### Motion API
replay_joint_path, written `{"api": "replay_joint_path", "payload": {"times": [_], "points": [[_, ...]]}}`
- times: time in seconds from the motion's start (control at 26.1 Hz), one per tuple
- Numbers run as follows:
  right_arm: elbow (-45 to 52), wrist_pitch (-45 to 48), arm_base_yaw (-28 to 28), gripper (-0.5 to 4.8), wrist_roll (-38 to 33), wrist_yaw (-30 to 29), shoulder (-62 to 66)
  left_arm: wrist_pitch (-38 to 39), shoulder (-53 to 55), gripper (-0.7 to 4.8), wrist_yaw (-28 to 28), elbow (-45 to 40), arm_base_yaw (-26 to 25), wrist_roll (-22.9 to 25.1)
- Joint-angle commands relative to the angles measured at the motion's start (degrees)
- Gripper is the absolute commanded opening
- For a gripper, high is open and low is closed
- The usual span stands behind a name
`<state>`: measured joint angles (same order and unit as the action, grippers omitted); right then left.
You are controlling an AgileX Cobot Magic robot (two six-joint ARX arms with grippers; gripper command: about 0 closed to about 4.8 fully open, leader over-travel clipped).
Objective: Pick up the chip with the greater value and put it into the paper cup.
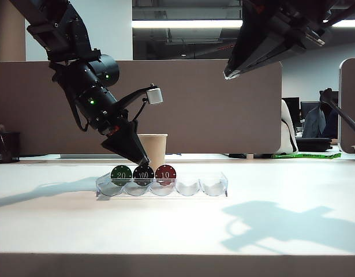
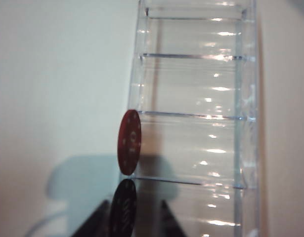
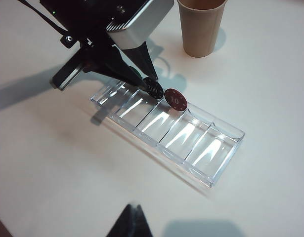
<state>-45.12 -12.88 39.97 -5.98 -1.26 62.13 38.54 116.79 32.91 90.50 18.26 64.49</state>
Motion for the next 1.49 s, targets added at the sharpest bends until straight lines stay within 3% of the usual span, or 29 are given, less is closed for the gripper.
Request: {"api": "replay_joint_path", "payload": {"times": [0.04, 0.8, 0.88, 0.96, 1.19, 1.34, 1.49], "points": [[-0.3, 0.8, 0.0, -0.05, -0.1, 0.0, -0.2, -0.1, -0.2, 1.33, 0.3, 0.0, 0.0, -0.1], [-0.3, 0.7, 0.0, -0.05, -0.1, 0.1, -0.2, -1.3, 0.7, 1.18, -0.8, 0.0, 0.0, -2.4], [-0.3, 0.7, 0.0, -0.05, -0.1, 0.1, -0.2, -1.2, 0.7, 1.04, -1.7, 0.0, 0.0, -2.4], [-0.3, 0.7, 0.0, -0.05, -0.1, 0.1, -0.2, -0.9, 0.7, 0.57, -2.3, 0.0, 0.0, -2.6], [-0.3, 0.7, 0.0, -0.05, -0.1, 0.1, -0.2, -0.9, 0.7, 0.46, -2.2, 0.1, 0.0, -3.7], [-0.3, 0.7, 0.0, -0.05, -0.1, 0.1, -0.2, -0.9, 0.7, -0.06, -2.1, 0.1, 0.0, -4.2], [-0.3, 0.7, 0.0, -0.05, -0.1, 0.1, -0.2, -0.9, 0.7, -0.06, -2.1, 0.1, 0.0, -5.0]]}}
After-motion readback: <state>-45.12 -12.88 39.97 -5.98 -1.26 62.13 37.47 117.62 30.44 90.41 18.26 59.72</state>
